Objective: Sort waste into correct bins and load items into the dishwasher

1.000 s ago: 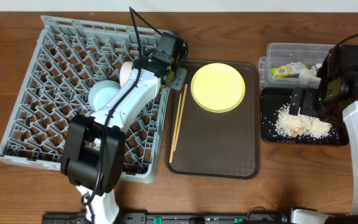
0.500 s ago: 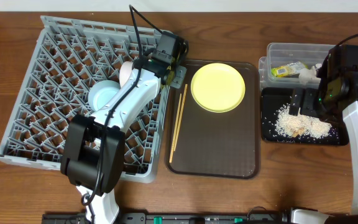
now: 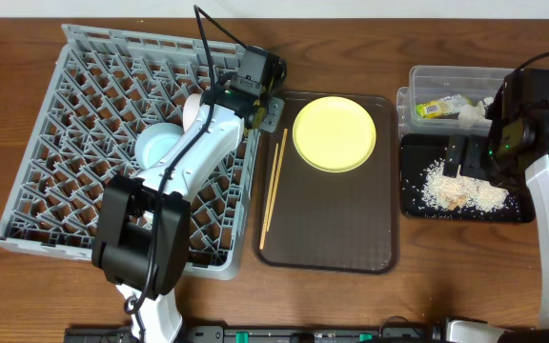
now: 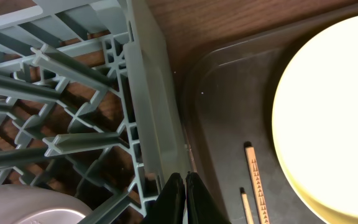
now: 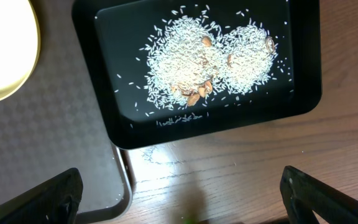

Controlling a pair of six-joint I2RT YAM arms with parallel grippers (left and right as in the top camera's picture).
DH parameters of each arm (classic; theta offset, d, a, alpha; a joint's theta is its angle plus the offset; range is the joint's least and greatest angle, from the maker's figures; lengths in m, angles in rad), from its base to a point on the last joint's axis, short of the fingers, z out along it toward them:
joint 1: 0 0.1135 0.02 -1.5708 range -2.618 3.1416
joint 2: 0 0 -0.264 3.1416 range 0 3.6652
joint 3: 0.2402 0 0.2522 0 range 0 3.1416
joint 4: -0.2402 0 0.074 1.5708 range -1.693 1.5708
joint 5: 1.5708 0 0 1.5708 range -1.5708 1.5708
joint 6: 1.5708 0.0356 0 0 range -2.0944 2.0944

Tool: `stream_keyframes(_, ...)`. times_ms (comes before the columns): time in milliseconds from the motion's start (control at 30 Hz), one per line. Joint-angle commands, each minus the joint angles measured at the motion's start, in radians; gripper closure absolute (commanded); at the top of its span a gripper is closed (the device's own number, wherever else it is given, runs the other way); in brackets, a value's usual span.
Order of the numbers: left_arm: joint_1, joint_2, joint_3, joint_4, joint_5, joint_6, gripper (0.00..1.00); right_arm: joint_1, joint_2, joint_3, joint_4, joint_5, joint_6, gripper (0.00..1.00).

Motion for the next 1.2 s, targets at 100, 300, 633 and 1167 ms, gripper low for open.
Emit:
stream_keyframes(100, 0.05, 0.053, -0.004, -0.024, -0.078, 0.025, 0.94, -0.001, -0.004, 0.015, -0.008, -0.005, 0.003, 0.01)
stream_keyframes(300, 0.052, 0.056, -0.004, -0.009, -0.097, 0.044, 0.94, -0.001, -0.004, 0.015, -0.007, -0.005, 0.003, 0.01)
stream_keyframes(633, 0.056, 0.056, -0.004, 0.002, -0.152, 0.048, 0.94, -0.001, -0.004, 0.015, -0.005, -0.005, 0.003, 0.01)
stream_keyframes(1167, 0.0, -0.124, -0.002, -0.195, -0.024, 0.031, 0.61, -0.001, -0.004, 0.015, -0.003, -0.004, 0.003, 0.01)
